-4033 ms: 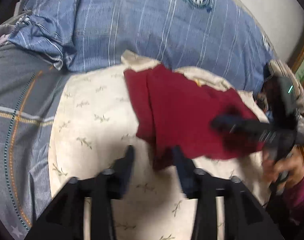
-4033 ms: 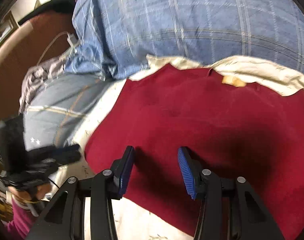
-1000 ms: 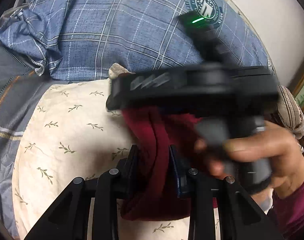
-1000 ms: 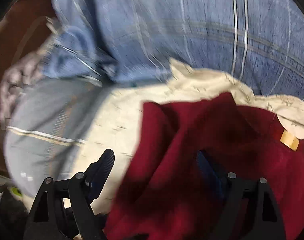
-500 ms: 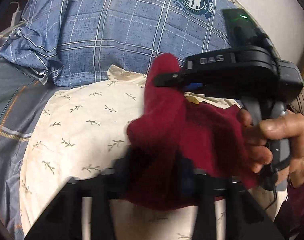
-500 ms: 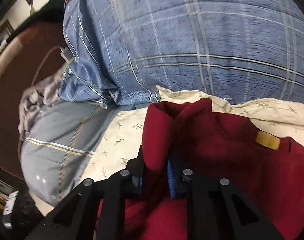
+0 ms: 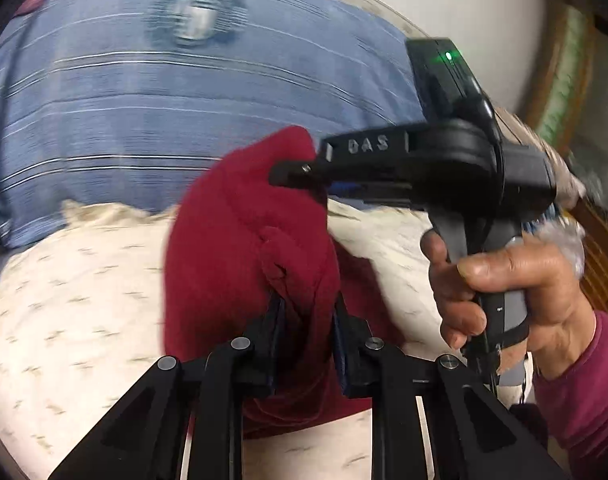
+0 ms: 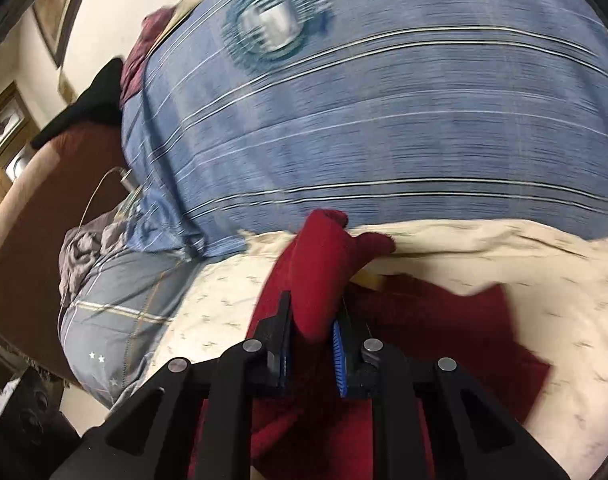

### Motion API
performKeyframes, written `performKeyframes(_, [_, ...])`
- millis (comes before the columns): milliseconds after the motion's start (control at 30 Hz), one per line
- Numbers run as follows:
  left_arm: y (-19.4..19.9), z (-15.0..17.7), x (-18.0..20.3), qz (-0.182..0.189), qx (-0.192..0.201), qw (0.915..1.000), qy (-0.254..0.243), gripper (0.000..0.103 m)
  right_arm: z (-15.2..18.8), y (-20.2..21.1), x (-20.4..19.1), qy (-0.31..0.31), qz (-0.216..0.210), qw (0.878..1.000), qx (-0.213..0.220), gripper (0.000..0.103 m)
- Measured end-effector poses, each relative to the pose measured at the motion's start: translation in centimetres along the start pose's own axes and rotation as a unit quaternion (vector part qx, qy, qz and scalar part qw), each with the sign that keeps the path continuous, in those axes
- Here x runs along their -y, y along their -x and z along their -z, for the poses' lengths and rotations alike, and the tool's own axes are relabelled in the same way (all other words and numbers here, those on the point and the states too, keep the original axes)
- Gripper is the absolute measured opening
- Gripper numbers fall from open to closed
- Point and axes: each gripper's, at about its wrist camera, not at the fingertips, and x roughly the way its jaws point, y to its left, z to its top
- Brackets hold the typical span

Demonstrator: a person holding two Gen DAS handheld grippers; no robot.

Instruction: Fold small clothes

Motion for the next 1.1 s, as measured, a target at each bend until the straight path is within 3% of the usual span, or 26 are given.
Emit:
performKeyframes(167, [-4.3,0.8,3.3,0.011,-0.041,0.9989,-0.017,0.018,1.9,1.5,6.3,-0.056,0.017,0.998,0.005,0.016])
performKeyframes(333, [-7.4,1.5,4.2,0.004,-0.074,0.9972,-0.010,0.021,4.2,-0.6,10.4,-0.109,0.036,0.993,-0.015,0.015])
performKeyframes(433, [-6.4,1.3,4.5,0.029,-0.084,0.9959,-0.015,0.044,5.0,0.2,10.9,-0.136,0.031,0.990,-0.012,0.029])
performKeyframes(500, [-3.6,1.5,4.8,0.040,-0.075,0.9958,-0.035,0.056,5.7,1.7,10.5,-0.156,0.014,0.988,0.002,0.053])
performKeyframes(567, [-0.6,1.7,4.4,0.027,-0.058,0.9964,-0.056,0.063,6.6,3.2,9.4,-0.152,0.009,0.988,0.008,0.064])
performKeyframes(667, [3.2,2.1,2.7,-0.031,-0.029,0.9961,-0.077,0.063,8.0,4.1,6.9,-0.120,-0.004,0.993,0.000,0.066])
performKeyframes(767, [4.4,2.3,1.5,-0.080,-0.021,0.9941,-0.070,0.063,9.2,3.5,4.8,-0.104,-0.004,0.994,-0.020,0.072])
performKeyframes(833, [4.1,2.3,0.4,-0.087,-0.034,0.9947,-0.043,0.063,10.1,2.6,4.1,-0.096,0.004,0.995,-0.033,0.067])
performKeyframes(867, [4.0,2.5,0.1,-0.083,-0.040,0.9953,-0.031,0.063,10.5,2.5,3.8,-0.081,0.020,0.996,-0.031,0.040])
performKeyframes(900, [3.7,2.8,-0.2,-0.082,-0.048,0.9953,-0.019,0.063,10.9,2.7,3.5,-0.067,0.039,0.997,-0.026,0.021])
performKeyframes(1000, [3.1,3.4,0.0,-0.080,-0.054,0.9953,-0.008,0.063,12.8,4.2,4.5,-0.076,0.051,0.996,0.001,0.017])
performKeyframes(1100, [2.2,3.6,-0.5,-0.086,-0.065,0.9942,0.000,0.063,14.2,3.5,6.0,-0.082,0.072,0.994,-0.016,0.015])
